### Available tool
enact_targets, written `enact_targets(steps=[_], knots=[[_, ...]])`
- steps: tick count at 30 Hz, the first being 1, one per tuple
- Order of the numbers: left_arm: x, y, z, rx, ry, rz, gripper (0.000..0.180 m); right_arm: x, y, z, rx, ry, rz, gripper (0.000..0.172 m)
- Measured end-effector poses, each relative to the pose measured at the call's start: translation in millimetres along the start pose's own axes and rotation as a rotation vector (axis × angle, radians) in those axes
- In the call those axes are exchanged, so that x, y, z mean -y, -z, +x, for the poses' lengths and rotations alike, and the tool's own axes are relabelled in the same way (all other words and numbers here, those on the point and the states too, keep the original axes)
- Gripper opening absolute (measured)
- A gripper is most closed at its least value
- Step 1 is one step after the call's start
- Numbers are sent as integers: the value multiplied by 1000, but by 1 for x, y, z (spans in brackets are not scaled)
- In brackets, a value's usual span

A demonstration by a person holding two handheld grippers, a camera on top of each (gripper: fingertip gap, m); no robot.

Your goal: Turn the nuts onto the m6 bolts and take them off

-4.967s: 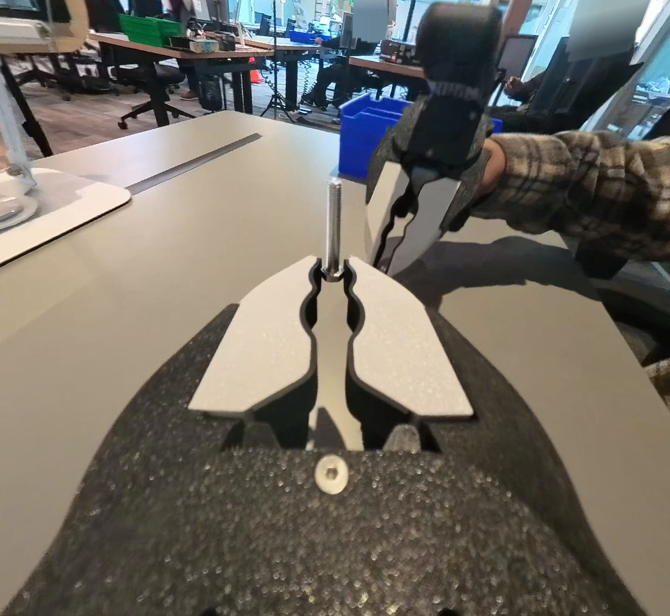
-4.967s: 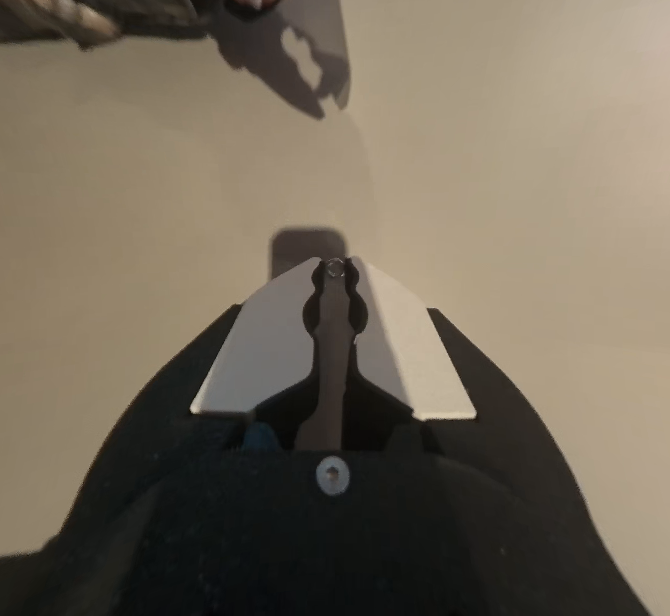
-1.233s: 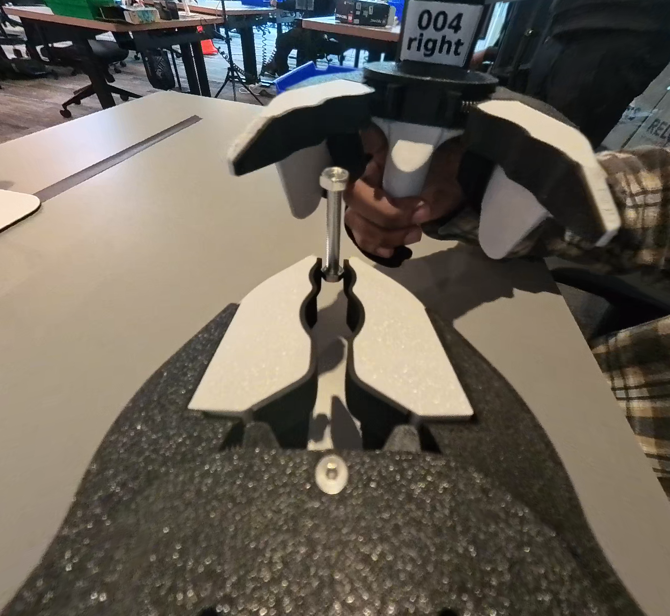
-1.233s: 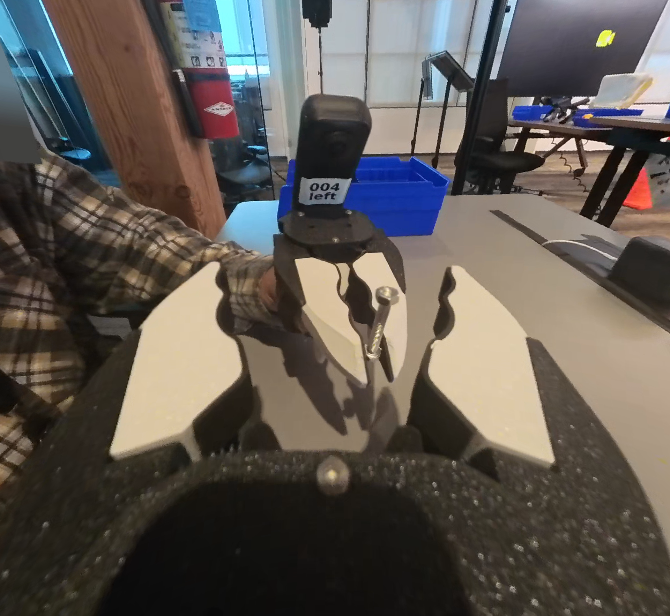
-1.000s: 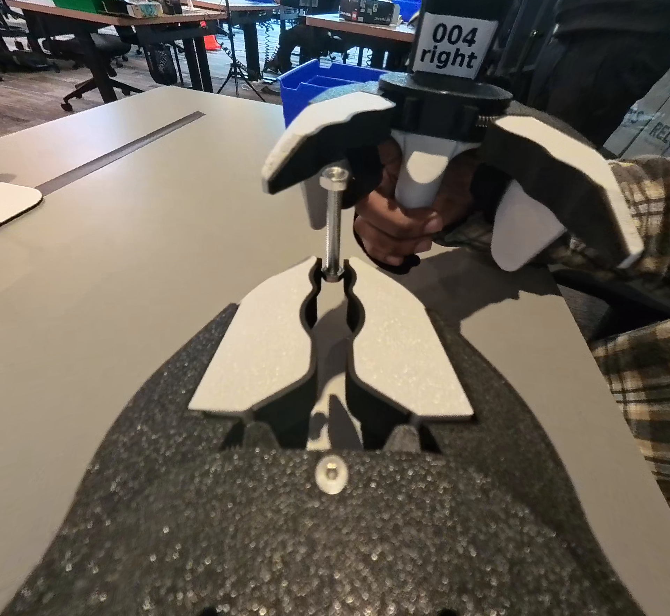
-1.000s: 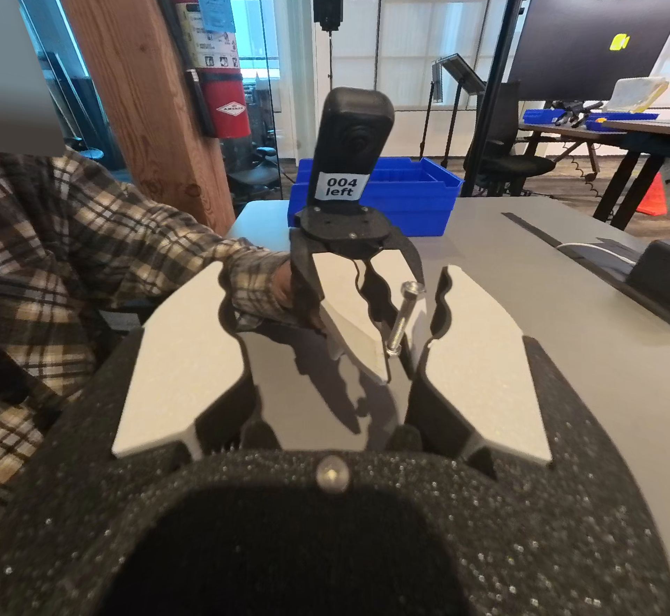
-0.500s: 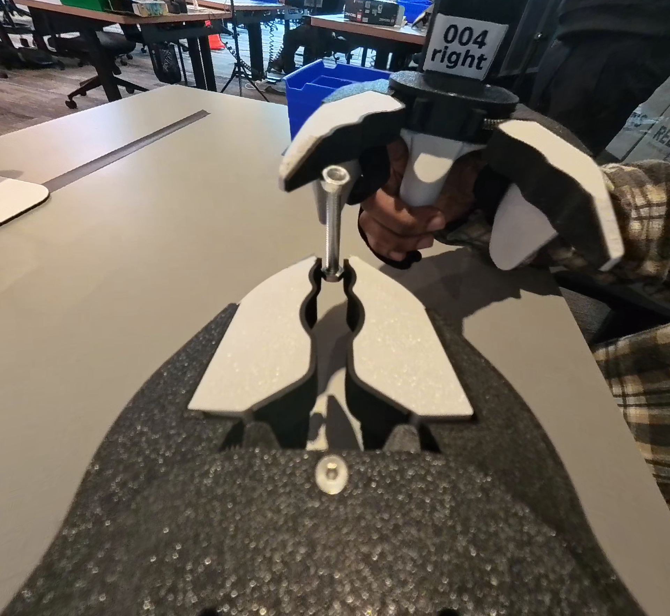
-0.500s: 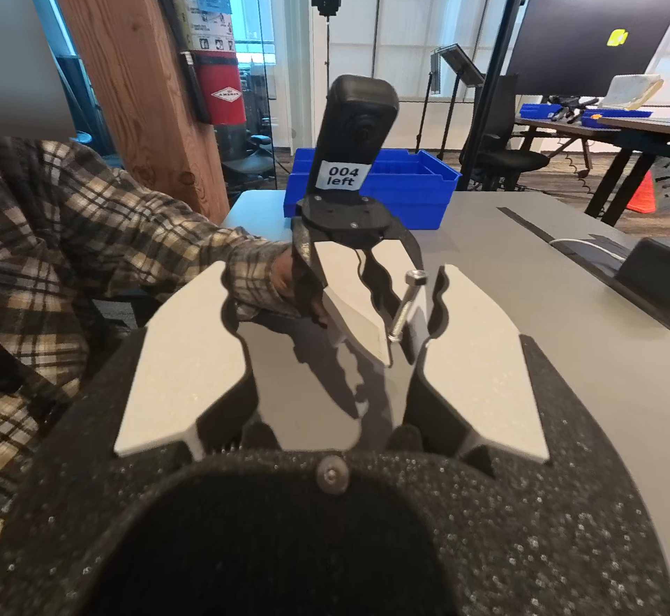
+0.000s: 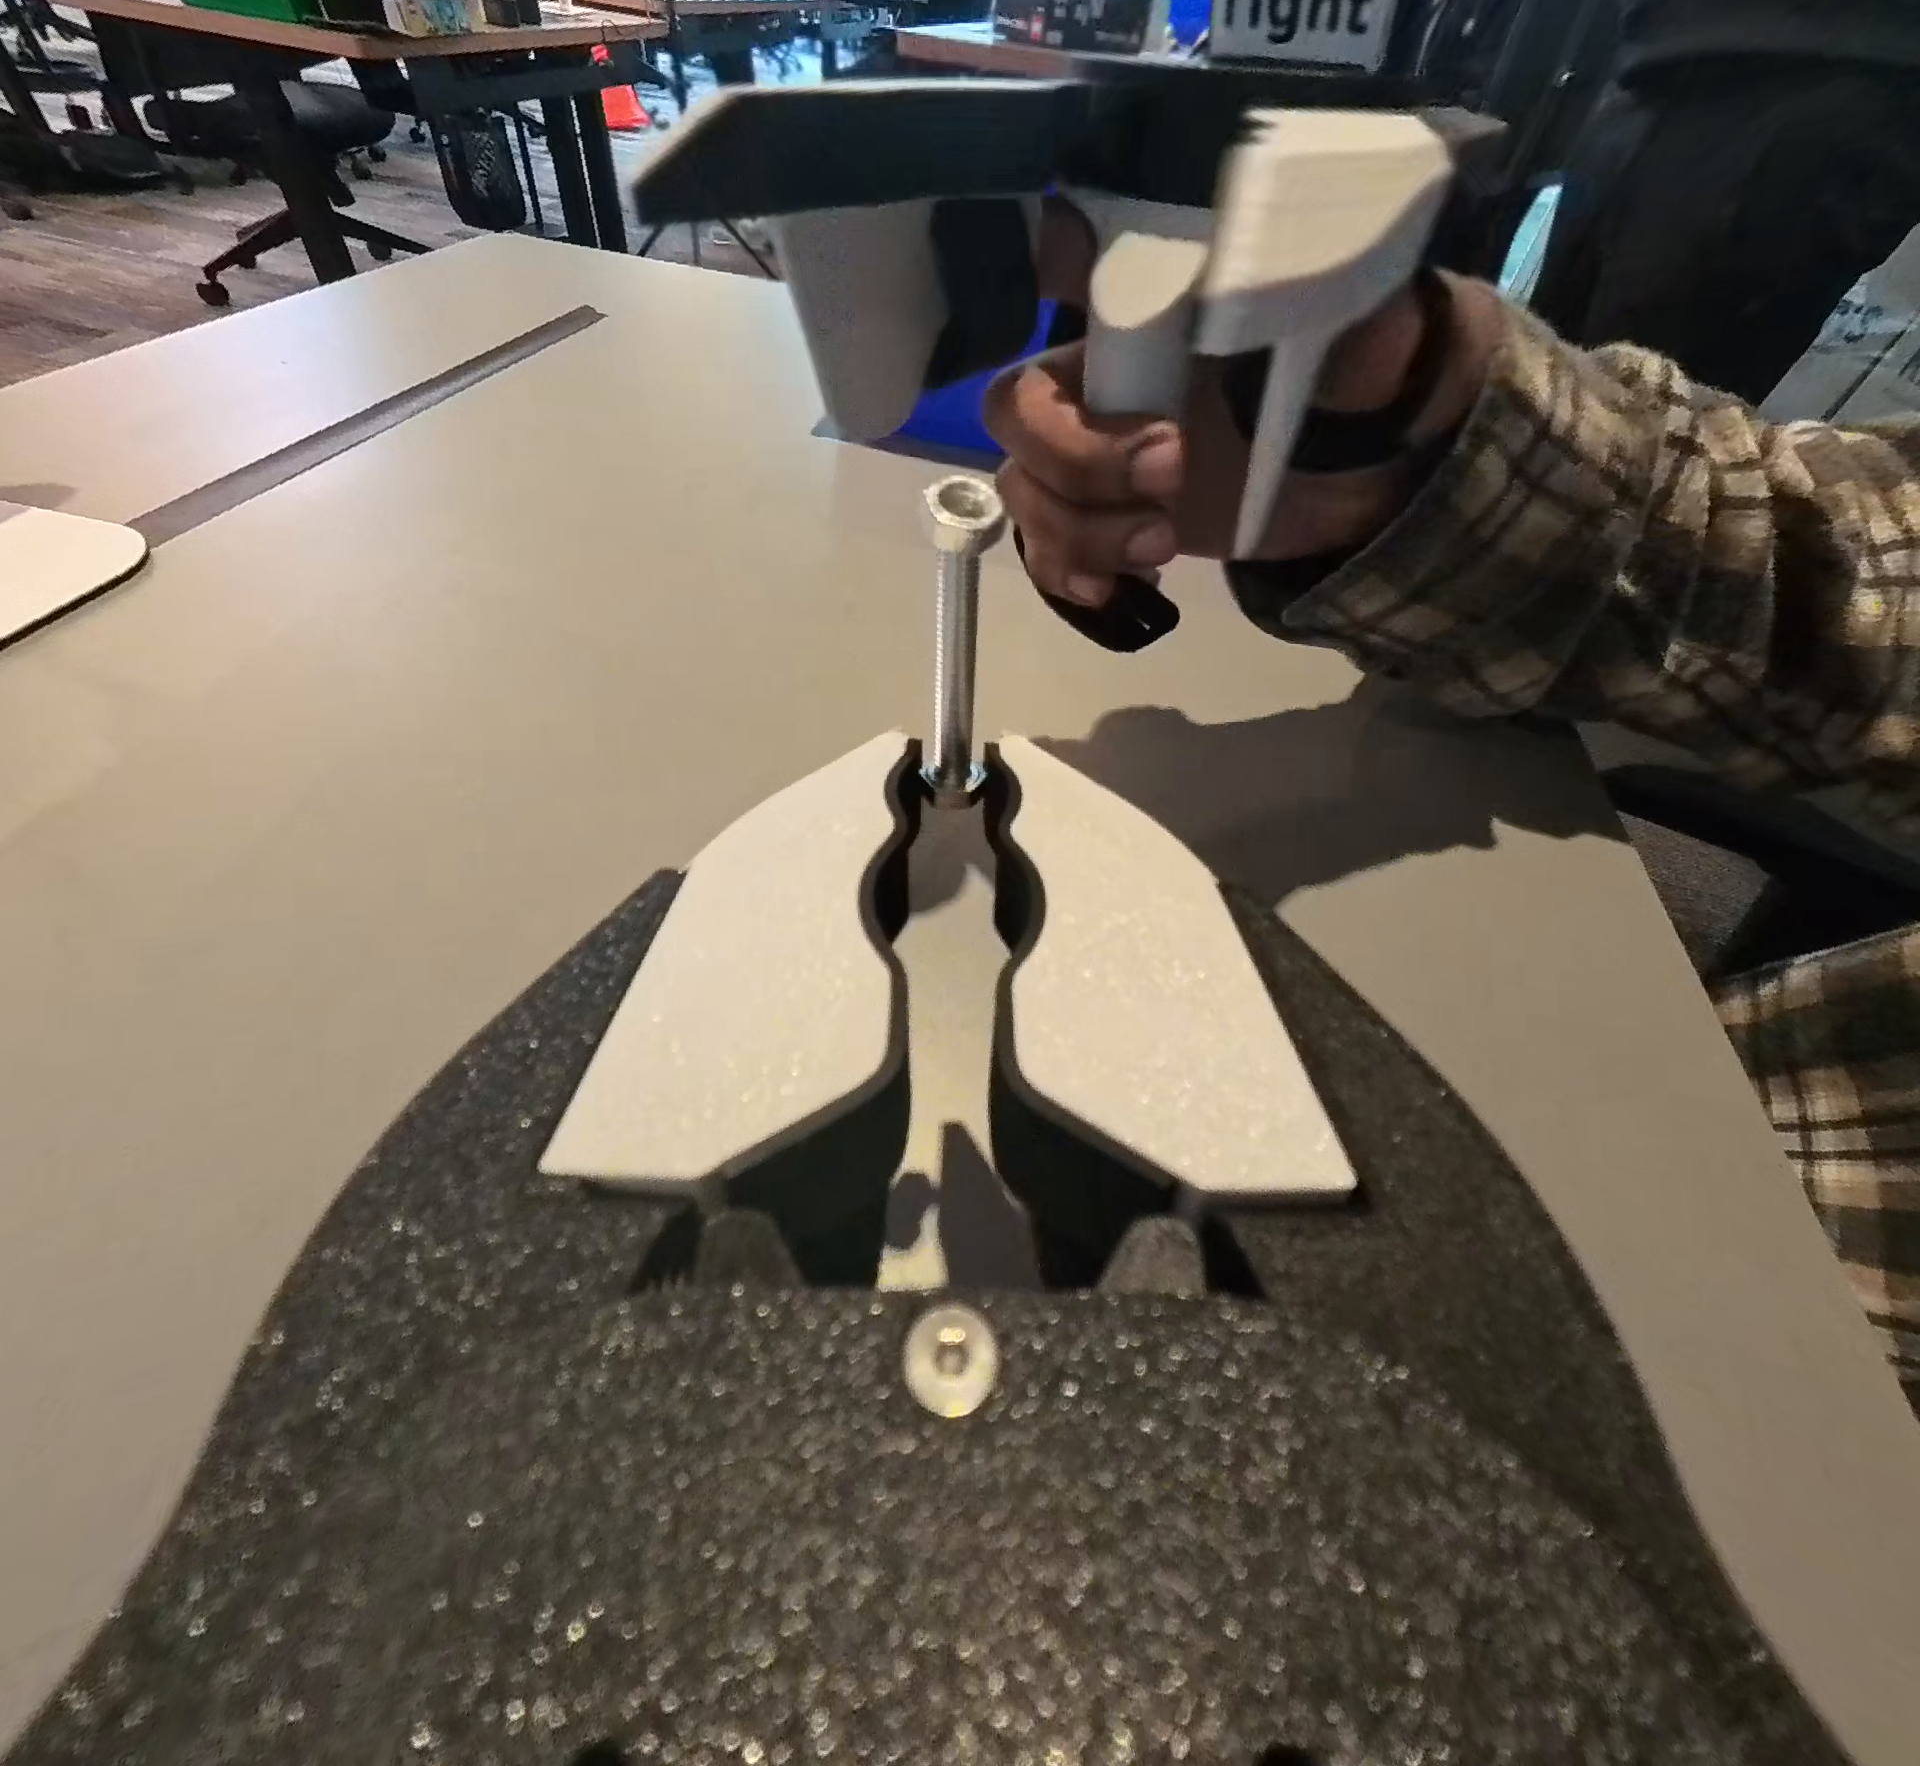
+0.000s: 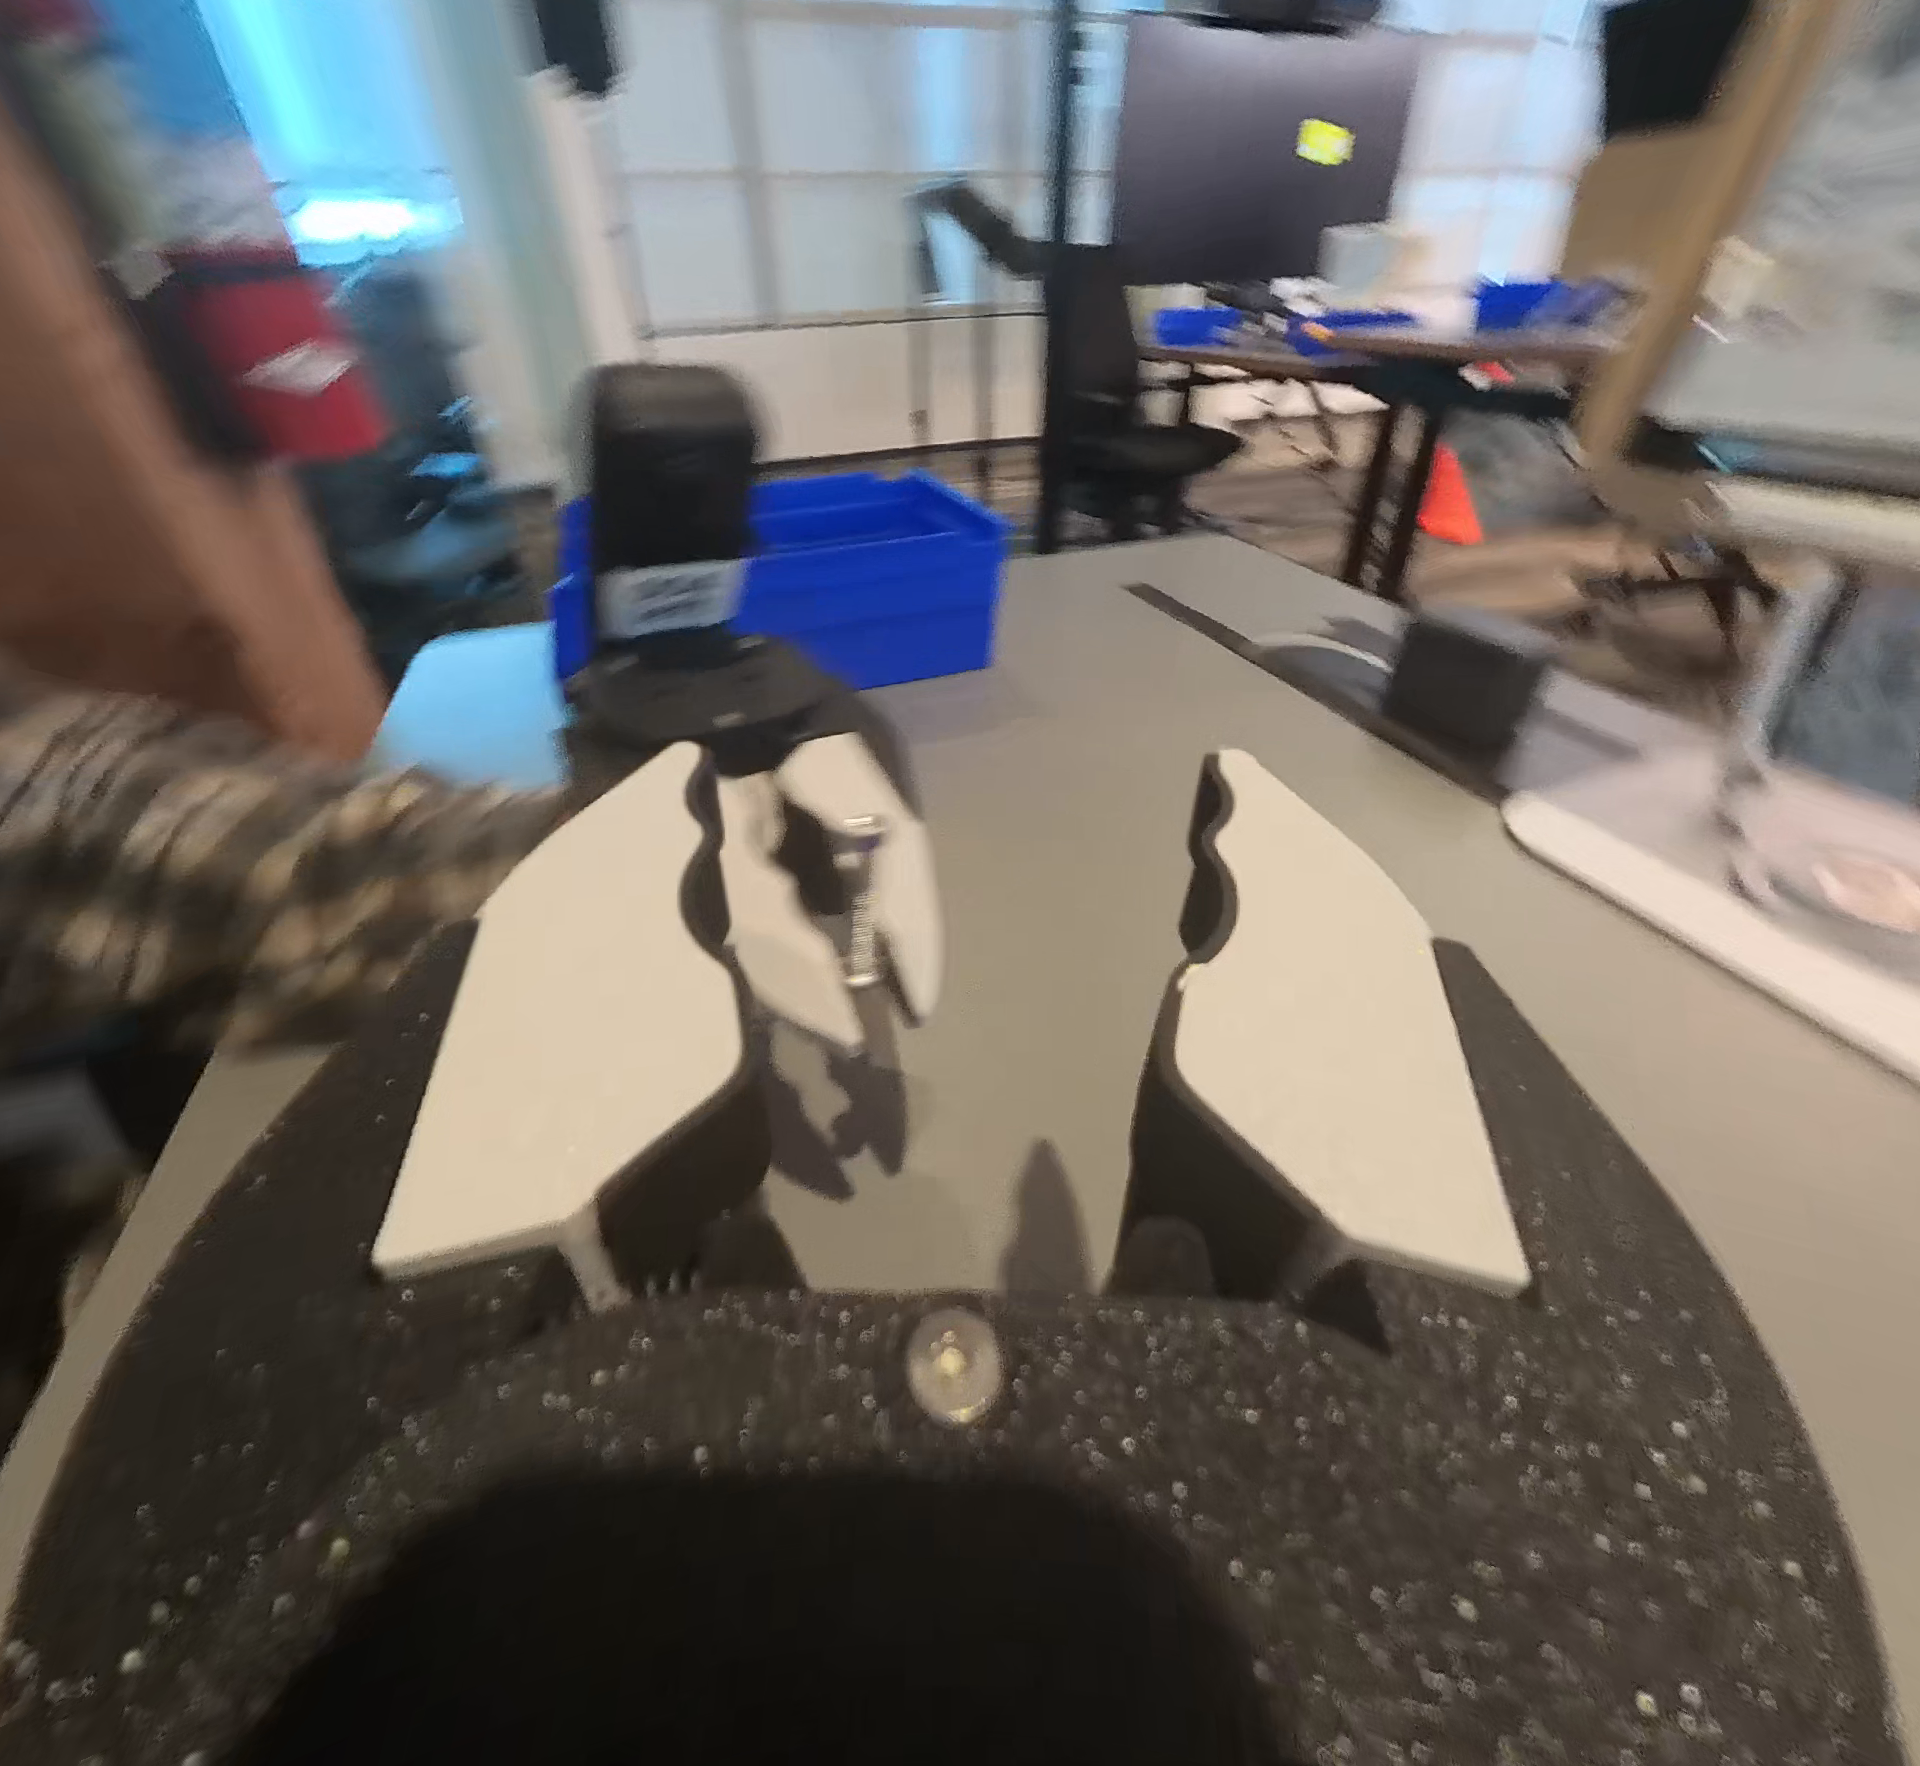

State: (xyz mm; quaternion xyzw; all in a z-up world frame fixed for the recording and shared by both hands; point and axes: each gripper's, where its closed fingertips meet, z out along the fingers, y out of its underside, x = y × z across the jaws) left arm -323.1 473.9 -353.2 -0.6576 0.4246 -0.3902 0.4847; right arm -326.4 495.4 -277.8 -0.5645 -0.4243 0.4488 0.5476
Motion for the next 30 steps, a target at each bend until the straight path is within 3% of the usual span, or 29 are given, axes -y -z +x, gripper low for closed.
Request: enact_targets(steps=[6, 30], knots=[[-1, -1, 0, -2, -3, -6, 11, -11, -5, 19, -55, -94, -43, 83], [-2, 0, 0, 2, -4, -7, 11, -26, -12, 20, -39, -82, -89, 77]])
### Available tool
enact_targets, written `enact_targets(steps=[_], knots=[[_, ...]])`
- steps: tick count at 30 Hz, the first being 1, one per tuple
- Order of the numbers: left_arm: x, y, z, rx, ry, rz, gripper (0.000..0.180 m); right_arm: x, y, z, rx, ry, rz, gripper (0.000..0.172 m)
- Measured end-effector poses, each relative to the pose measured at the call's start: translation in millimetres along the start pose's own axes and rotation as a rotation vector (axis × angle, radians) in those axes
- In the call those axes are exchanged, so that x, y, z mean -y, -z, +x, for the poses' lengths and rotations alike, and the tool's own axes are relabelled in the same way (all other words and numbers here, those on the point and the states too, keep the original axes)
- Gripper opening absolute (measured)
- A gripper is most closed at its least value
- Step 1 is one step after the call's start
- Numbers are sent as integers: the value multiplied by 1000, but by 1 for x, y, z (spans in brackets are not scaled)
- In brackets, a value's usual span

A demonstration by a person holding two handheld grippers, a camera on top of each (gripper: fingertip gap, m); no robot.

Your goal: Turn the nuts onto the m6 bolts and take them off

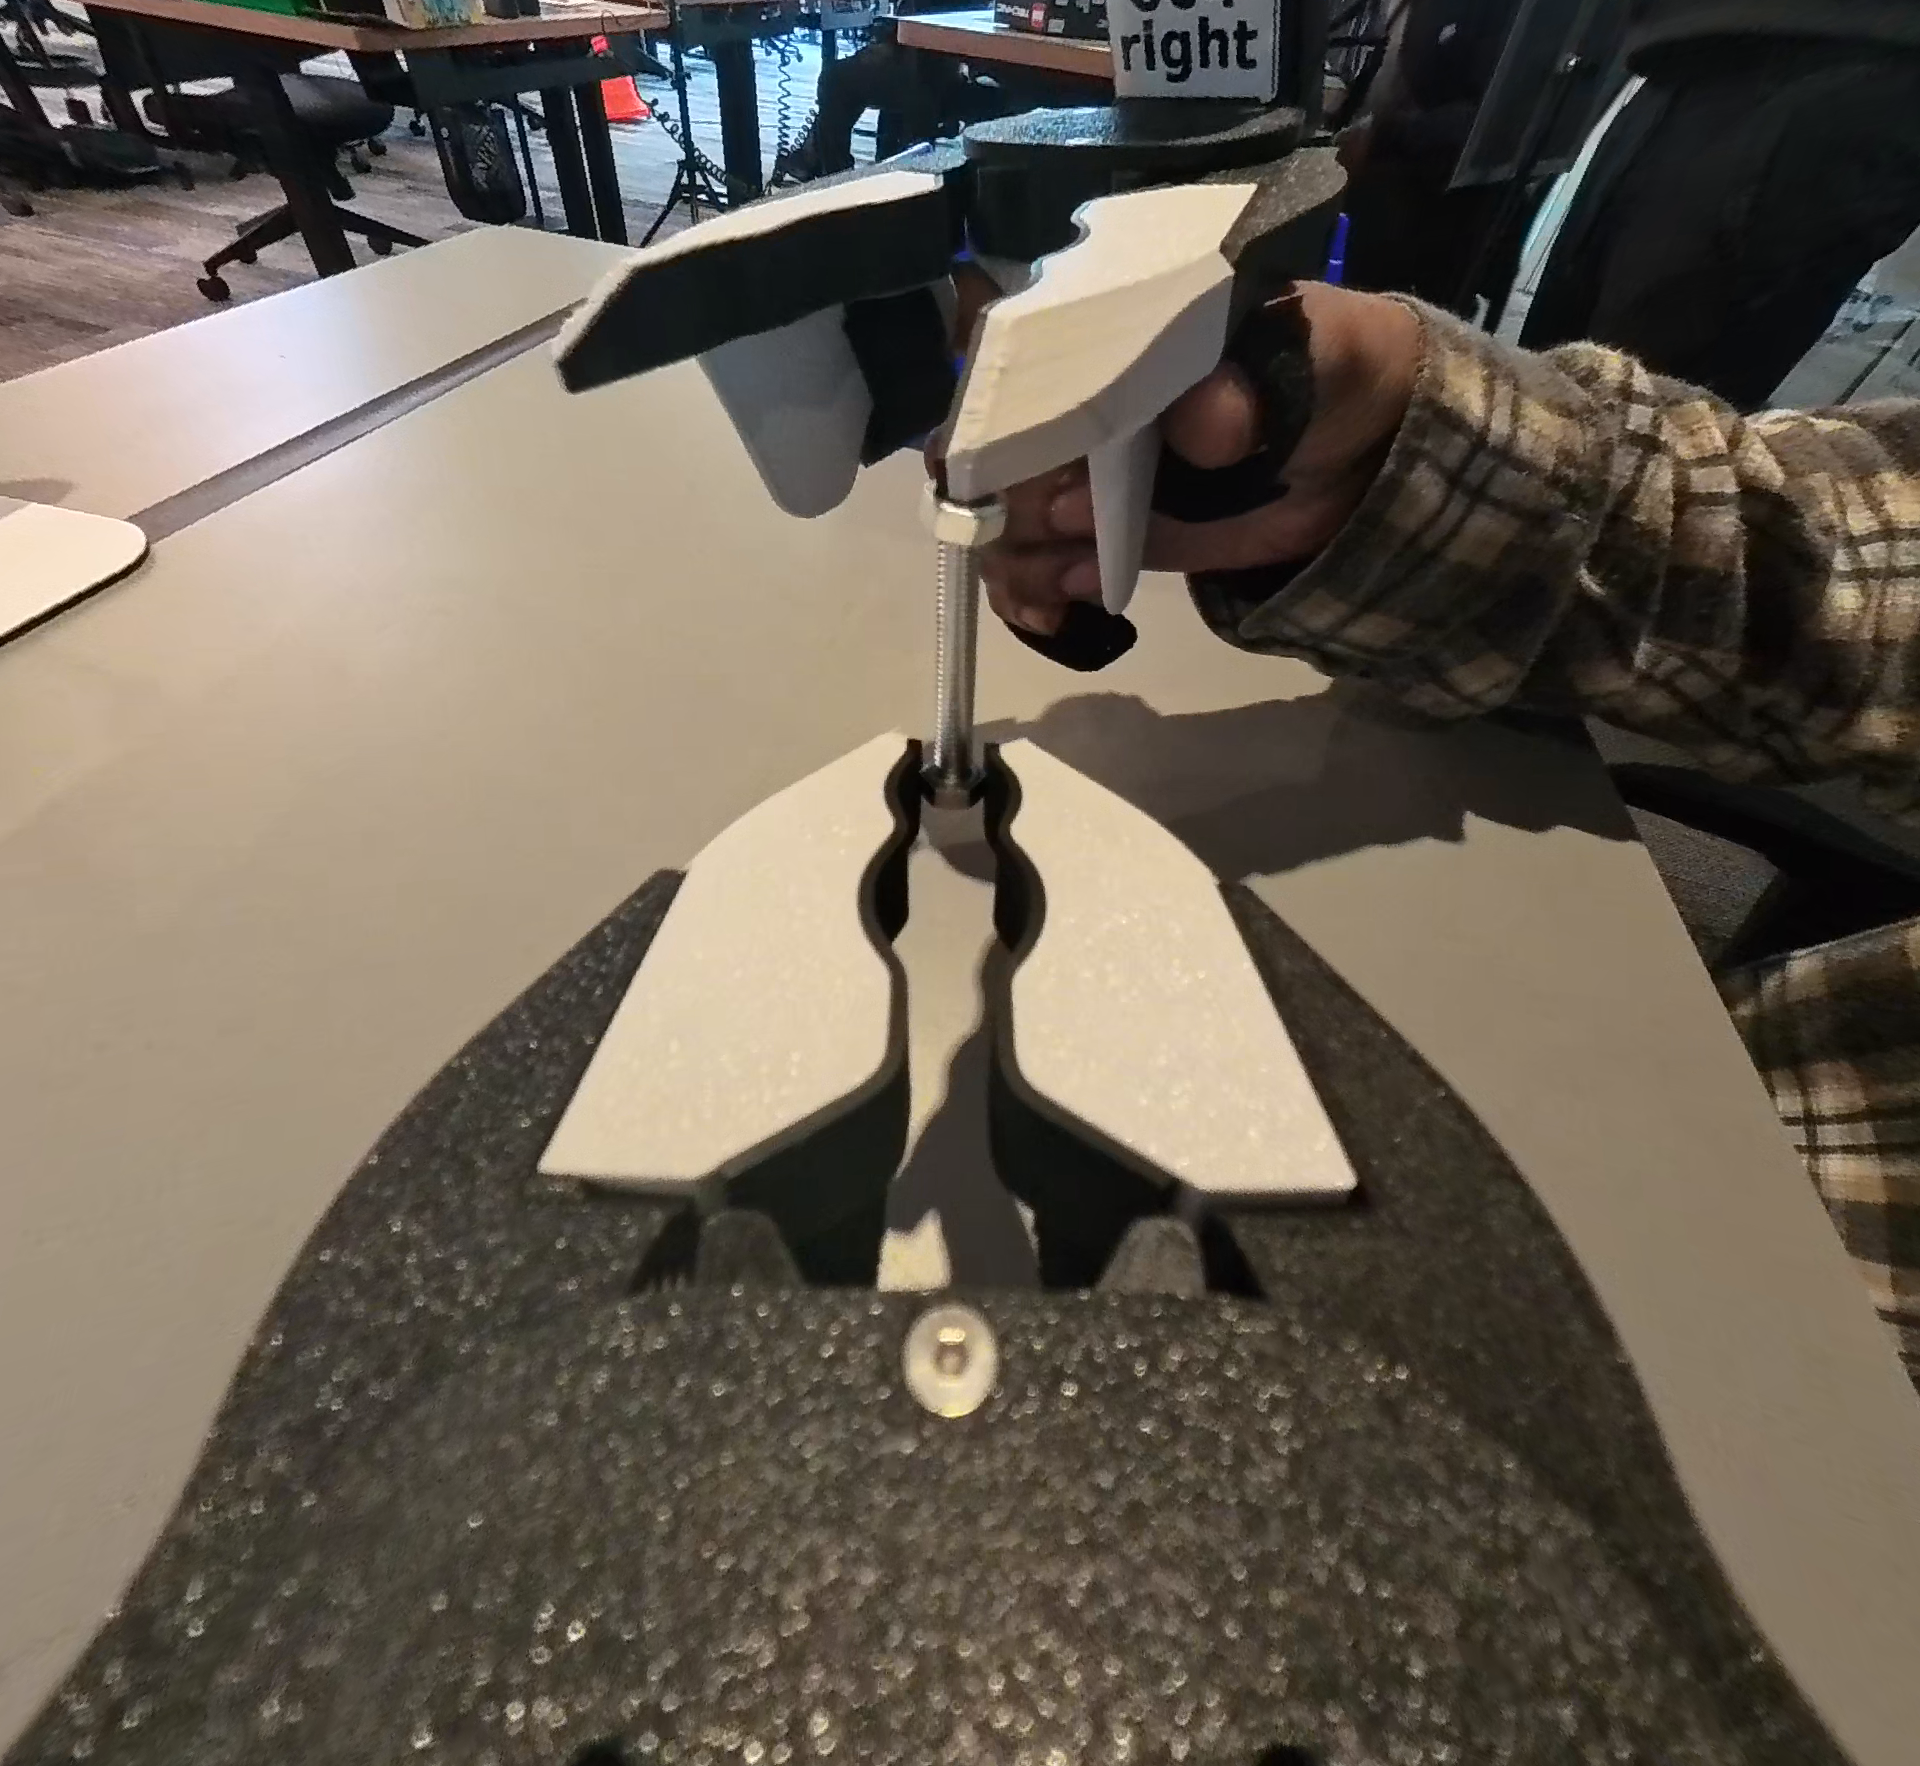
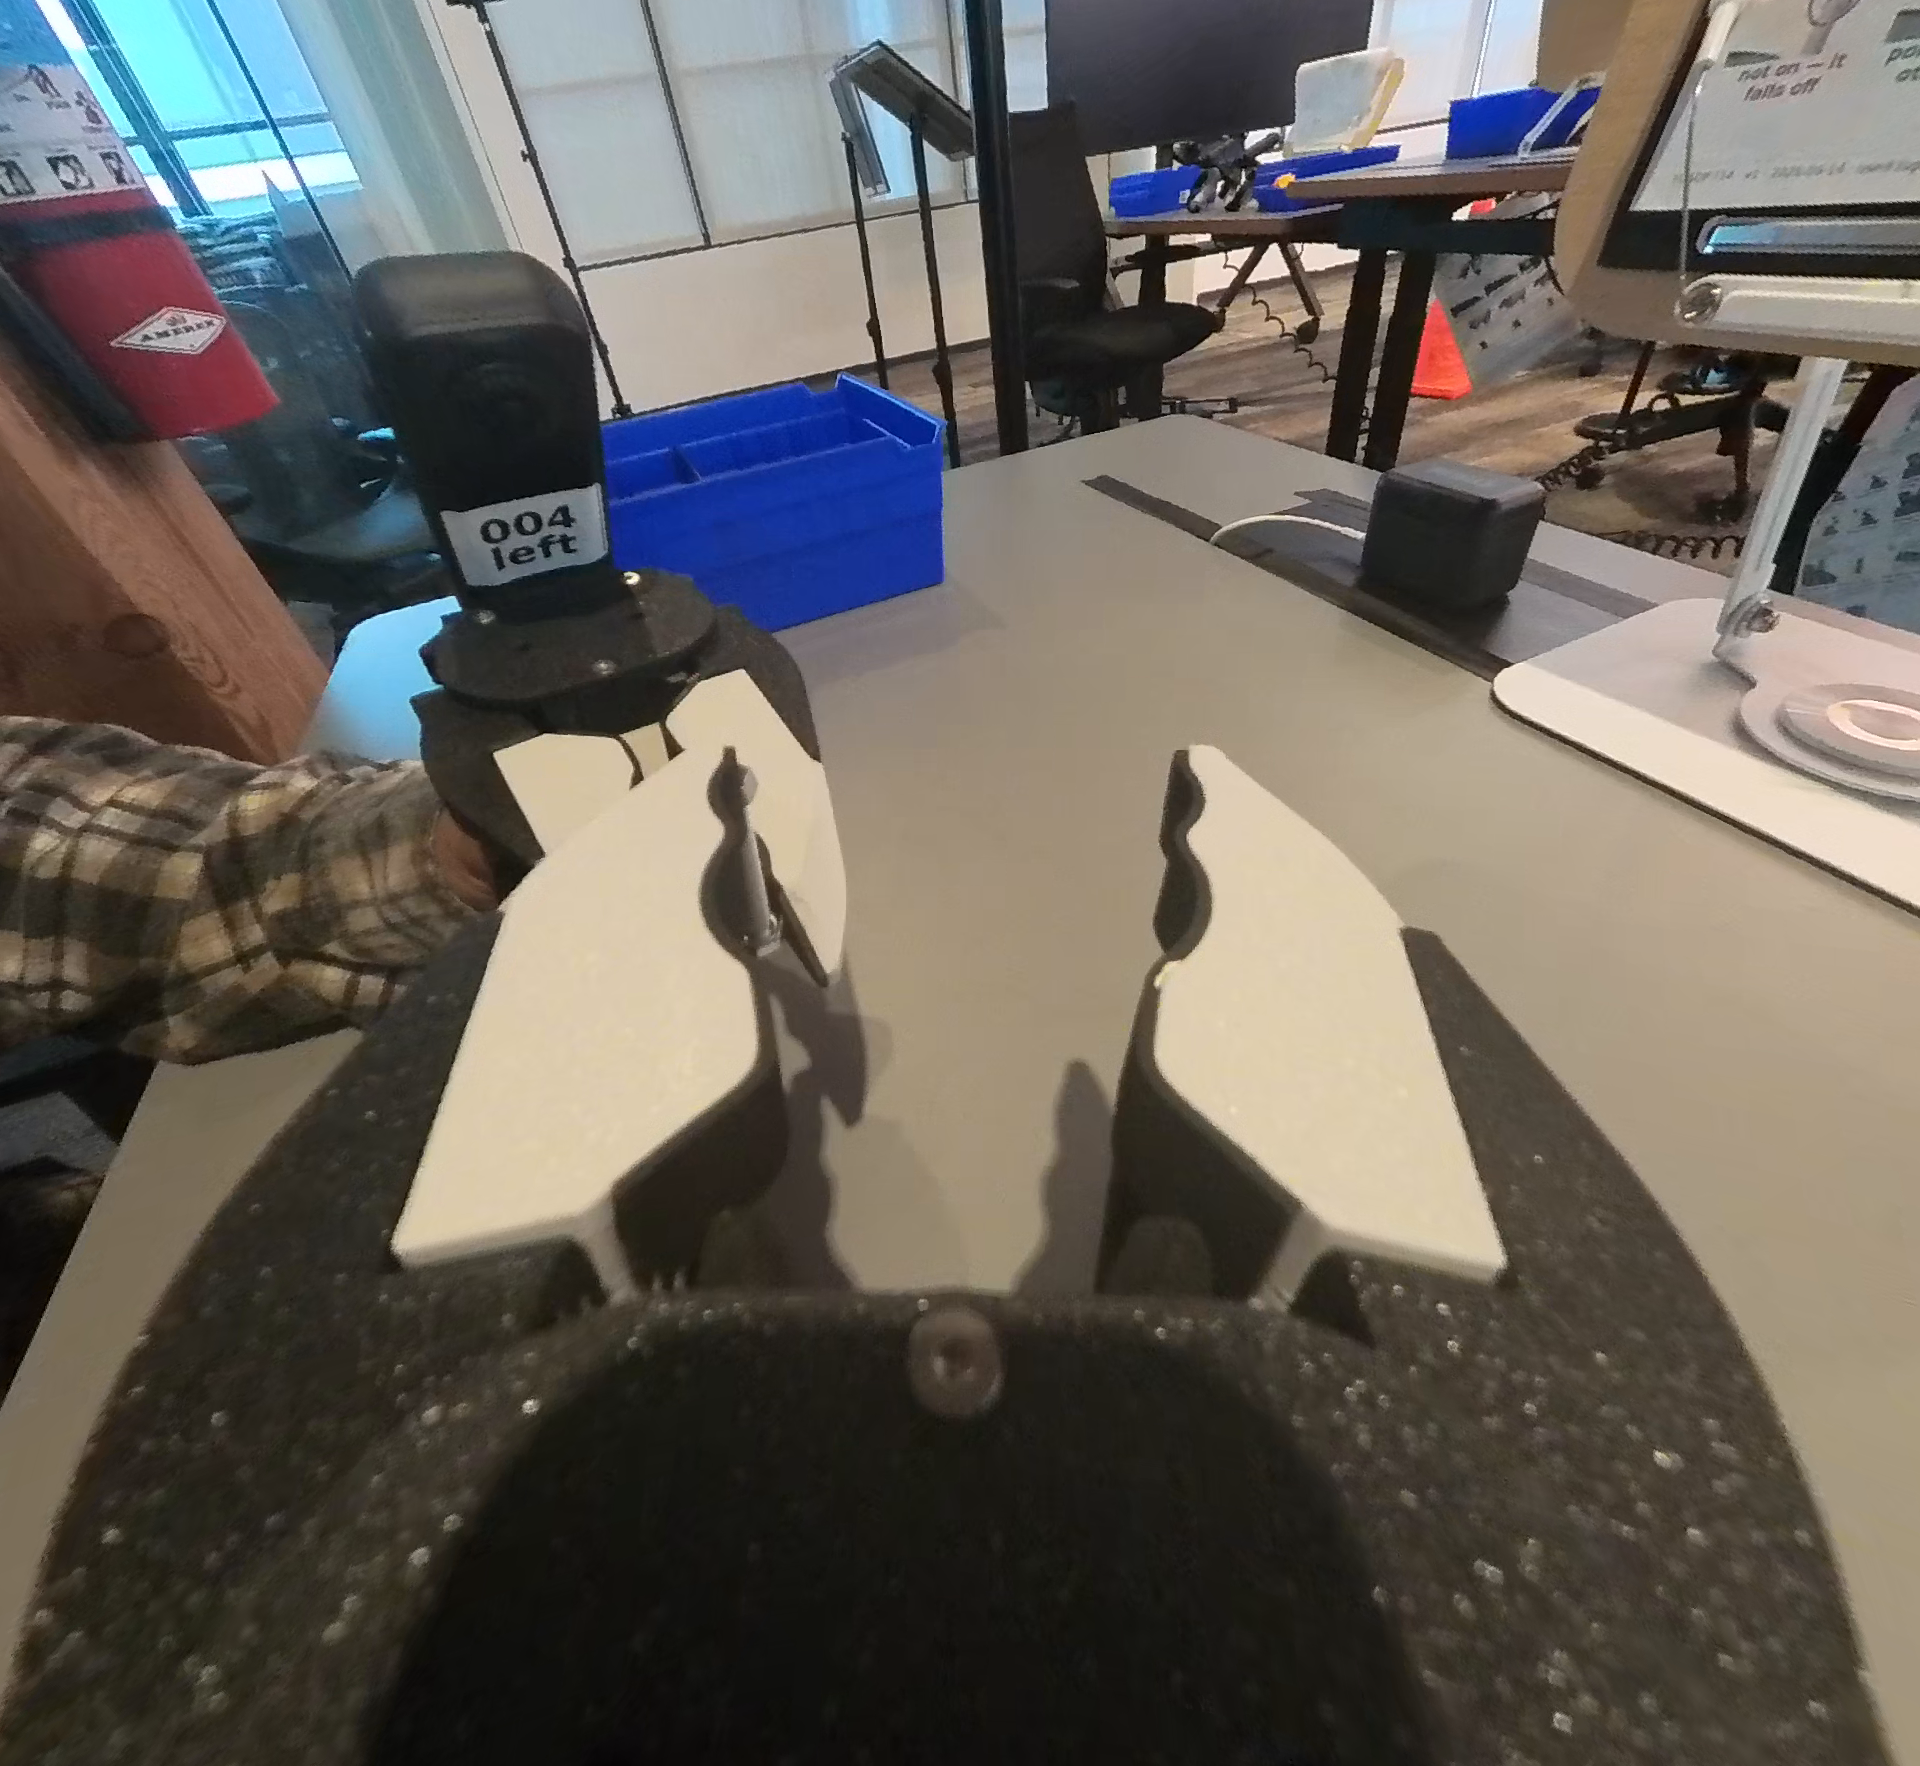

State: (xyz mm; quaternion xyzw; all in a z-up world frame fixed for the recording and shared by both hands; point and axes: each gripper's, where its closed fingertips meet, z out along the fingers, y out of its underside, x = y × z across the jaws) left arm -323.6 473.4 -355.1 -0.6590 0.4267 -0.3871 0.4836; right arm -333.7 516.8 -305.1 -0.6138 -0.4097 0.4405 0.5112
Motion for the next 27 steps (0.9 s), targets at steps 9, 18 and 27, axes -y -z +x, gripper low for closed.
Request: enact_targets(steps=[9, 18, 27], knots=[[1, 1, 0, -1, 1, 5, 11, 0, 0, -3, 22, -12, 17, 75], [0, 0, 1, -4, -2, 2, 11, 1, -1, -2, 23, -9, 7, 74], [0, -1, 2, -7, -3, -1, 11, 5, -1, -4, 33, -4, 12, 73]])
